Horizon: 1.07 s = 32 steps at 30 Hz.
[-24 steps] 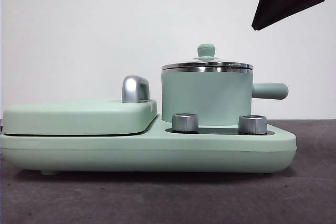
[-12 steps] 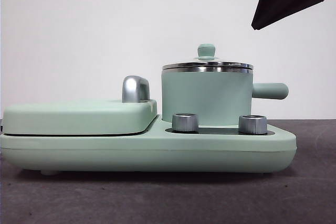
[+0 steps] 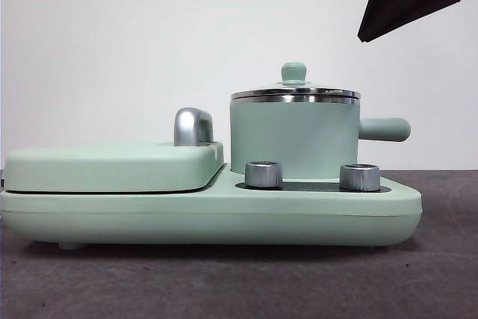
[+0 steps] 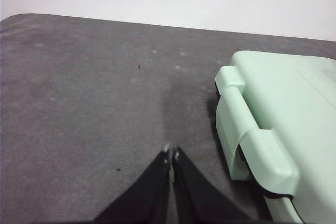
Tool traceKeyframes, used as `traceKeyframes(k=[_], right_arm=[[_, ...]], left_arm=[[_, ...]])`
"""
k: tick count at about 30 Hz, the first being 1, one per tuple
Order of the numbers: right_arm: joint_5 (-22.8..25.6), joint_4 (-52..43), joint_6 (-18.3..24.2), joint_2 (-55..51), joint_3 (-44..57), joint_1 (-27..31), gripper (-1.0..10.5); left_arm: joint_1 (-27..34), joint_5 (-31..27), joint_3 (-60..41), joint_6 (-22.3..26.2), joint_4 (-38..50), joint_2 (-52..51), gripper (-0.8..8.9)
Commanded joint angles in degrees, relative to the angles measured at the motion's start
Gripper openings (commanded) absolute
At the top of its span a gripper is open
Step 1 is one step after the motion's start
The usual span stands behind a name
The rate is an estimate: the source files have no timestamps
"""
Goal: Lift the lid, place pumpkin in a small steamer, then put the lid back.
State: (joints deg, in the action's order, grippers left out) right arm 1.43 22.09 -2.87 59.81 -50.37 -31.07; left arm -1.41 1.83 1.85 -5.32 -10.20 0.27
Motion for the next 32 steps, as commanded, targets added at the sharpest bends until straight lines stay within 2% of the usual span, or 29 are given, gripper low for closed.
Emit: traceKeyframes(k=[1,3,6,11,16,19,25,32], right_arm=[[2.8,0.8,4.8,-1.5,-0.3,0.3,0.2],[4.5,0.2,6.0,-3.6,0.9,1.7,0.2],[4.6,-4.5,7.1,-9.8,7.1,5.4,0.2],[4.6,-13.5,7.1,-27.6,24.6,14.8,0.2],[4.0,-14.3,5.1,-45.6,36.9,22.9,0.2],[2.3,-14.3,3.4,-52.3,41.4,26.8,0.2],[-0.2,-14.6,1.3,-58.5,47.1,31.4,0.2],[0.0,-15.9,1.0,-59.6,49.7,31.6,0.2]], left_arm=[[-0.1,0.0,-1.1,0.8,0.8,0.0,0.10],[-0.1,0.0,-1.1,0.8,0.8,0.0,0.10],[-0.1,0.0,-1.1,0.8,0.8,0.0,0.10],[-0.1,0.0,-1.1,0.7,0.8,0.0,0.10],[-0.1,0.0,-1.1,0.8,0.8,0.0,0.10],[-0.1,0.0,-1.1,0.8,0.8,0.0,0.10],[-0.1,0.1,-1.1,0.8,0.8,0.0,0.10],[-0.1,0.1,-1.1,0.8,0.9,0.0,0.10]])
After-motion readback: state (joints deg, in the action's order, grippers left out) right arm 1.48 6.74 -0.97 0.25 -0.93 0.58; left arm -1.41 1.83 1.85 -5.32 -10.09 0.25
